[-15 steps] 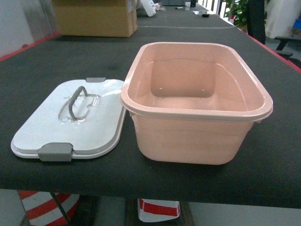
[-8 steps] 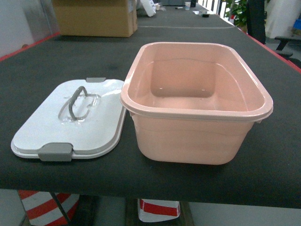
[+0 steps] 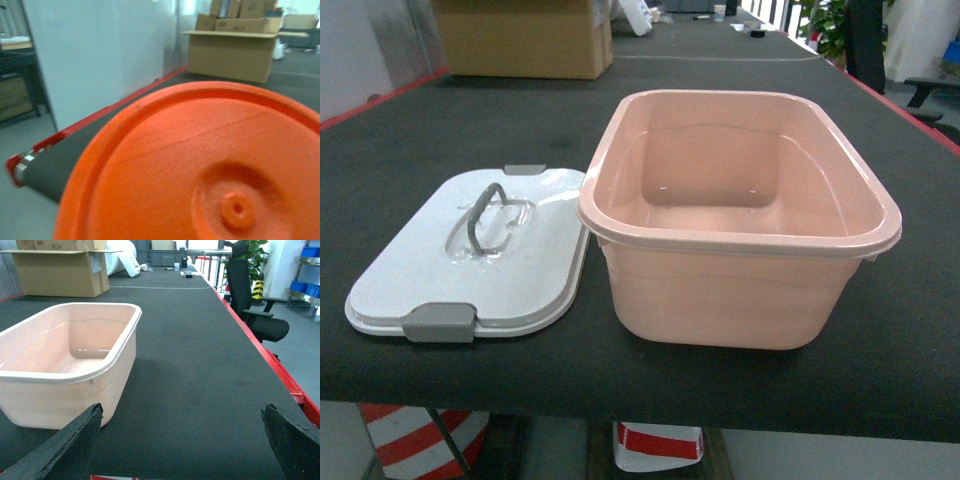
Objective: Pick capacitor and pack into box
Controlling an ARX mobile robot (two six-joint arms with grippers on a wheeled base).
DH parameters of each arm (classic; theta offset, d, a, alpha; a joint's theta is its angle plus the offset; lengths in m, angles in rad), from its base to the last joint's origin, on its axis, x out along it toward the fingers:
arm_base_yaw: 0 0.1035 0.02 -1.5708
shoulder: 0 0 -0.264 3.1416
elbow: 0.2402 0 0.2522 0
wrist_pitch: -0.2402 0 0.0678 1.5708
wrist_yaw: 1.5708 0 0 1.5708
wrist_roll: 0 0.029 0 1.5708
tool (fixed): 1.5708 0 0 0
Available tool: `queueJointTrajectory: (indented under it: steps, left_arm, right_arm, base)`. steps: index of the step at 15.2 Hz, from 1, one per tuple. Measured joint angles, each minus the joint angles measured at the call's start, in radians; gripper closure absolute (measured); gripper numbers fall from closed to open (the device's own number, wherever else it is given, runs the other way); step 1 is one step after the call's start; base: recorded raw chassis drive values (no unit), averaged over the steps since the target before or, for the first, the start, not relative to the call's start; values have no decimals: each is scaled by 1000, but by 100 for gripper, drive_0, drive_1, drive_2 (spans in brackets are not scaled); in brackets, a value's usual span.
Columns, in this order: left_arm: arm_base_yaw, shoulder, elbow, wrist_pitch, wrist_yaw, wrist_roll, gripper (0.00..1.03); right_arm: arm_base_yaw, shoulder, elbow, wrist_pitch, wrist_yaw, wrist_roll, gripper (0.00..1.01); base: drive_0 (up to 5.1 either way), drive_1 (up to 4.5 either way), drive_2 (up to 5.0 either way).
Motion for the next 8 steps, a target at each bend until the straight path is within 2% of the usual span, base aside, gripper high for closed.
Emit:
queueJointTrajectory:
  steps: [2, 4, 6, 8]
  left_arm:
    - [-55, 335, 203, 175, 93, 0, 59]
    - [-143, 586, 409, 143, 143, 0, 59]
    - [-257, 818, 642, 80, 177, -9, 59]
    - [-342, 1005, 894, 12, 206, -33, 59]
  right_arm:
    - [0, 0, 0, 0, 0, 0, 3]
    - [0, 0, 0, 0, 0, 0, 3]
    - [0, 0, 0, 0, 0, 0, 3]
    - [0, 0, 0, 0, 0, 0, 3]
  base:
    - [0, 0, 0]
    - [0, 0, 0]
    - [0, 0, 0]
    - [0, 0, 0]
